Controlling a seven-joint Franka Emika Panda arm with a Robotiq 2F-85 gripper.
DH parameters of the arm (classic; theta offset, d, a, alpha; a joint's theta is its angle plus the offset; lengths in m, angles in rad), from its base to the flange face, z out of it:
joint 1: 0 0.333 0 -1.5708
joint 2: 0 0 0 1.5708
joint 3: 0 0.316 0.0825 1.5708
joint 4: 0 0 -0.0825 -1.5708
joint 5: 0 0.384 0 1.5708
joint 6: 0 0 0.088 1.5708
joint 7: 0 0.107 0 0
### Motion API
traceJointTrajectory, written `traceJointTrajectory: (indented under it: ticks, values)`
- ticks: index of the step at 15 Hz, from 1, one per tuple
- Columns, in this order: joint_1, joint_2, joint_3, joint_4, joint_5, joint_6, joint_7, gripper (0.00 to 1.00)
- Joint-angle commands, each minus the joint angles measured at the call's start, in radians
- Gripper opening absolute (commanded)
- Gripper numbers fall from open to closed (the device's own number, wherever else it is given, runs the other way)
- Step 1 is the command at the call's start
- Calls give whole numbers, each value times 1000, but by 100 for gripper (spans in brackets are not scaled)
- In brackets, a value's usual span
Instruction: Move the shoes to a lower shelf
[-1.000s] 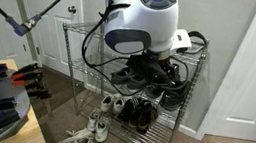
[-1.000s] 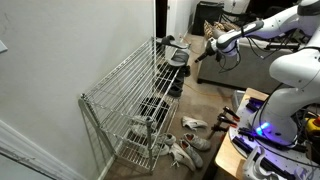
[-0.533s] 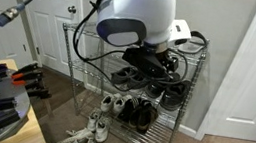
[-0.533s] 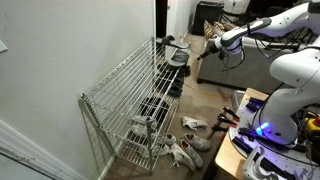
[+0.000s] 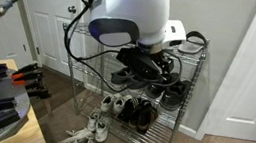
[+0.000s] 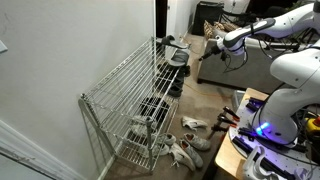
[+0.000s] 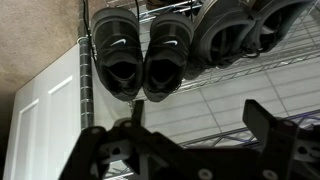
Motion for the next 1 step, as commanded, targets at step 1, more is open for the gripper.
traceJointTrajectory:
  ticks: [1]
  values:
    - [4,0,-2,3,2,1,-2,100]
